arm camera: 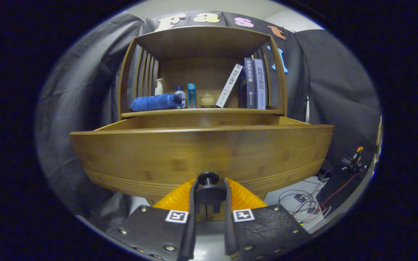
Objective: Pull open the drawer, take out the items inside it, and place them on the countertop above the cabinet.
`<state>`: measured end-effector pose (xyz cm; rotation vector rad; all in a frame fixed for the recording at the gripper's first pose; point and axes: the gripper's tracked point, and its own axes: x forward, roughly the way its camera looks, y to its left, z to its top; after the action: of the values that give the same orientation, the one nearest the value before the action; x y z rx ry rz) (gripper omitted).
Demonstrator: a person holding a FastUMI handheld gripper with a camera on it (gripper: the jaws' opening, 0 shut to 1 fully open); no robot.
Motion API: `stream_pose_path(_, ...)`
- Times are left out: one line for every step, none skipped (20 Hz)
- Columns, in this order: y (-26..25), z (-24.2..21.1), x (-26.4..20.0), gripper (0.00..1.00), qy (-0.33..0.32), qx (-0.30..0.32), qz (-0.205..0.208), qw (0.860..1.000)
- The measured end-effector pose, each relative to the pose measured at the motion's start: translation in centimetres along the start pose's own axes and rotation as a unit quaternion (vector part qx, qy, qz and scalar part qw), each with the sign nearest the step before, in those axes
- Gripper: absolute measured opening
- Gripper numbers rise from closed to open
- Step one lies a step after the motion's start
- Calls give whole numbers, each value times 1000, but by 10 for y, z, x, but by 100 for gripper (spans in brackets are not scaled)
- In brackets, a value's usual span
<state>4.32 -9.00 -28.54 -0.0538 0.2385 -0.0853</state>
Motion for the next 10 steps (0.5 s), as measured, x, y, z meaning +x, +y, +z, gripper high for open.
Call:
stream_pose_path(0,4,-4,46,-5,-5,3,1000)
stream_pose_path(0,11,-7,55,-12,-16,9,1000)
stream_pose_path(2,22,-12,64,-25,-21,15,999)
stream_pose_path(2,32,-17,73,-36,-20,17,999)
stream_pose_path(1,43,-21,83,-42,-18,16,999)
stream_pose_path(3,56,-25,92,-49,-14,21,998)
stream_pose_path(3,68,-27,92,-52,-12,20,998)
stream_pose_path(1,78,-28,92,-51,-11,19,998)
stream_pose_path(-3,89,-29,92,-52,-13,14,998)
stream_pose_path(-10,102,-29,93,-54,-16,3,998)
